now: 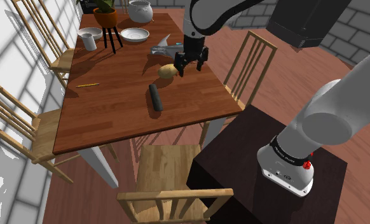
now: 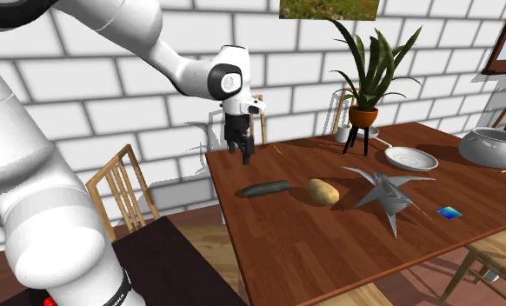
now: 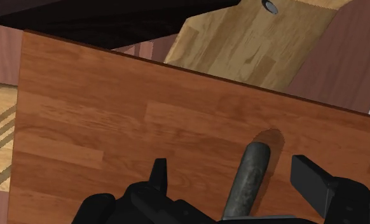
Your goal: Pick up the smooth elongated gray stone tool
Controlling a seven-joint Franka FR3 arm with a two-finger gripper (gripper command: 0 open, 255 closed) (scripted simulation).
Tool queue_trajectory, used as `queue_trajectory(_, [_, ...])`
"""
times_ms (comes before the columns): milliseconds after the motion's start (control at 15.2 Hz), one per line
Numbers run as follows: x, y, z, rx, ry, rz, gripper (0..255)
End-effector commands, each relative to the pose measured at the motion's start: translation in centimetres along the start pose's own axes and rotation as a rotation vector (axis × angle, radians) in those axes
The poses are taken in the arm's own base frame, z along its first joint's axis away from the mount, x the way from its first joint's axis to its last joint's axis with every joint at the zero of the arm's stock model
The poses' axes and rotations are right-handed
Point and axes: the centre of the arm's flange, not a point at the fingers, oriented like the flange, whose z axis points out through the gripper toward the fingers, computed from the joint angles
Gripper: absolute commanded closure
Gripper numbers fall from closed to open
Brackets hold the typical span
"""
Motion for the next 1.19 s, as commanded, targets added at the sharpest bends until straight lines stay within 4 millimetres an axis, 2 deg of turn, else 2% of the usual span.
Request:
queue_trajectory(0, [1.8, -0.9, 2.1, -0.001, -0.002, 0.023, 0])
queue_trajectory(1122, [16.0, -7.7, 18.4, -0.019, -0.024, 0.208, 0])
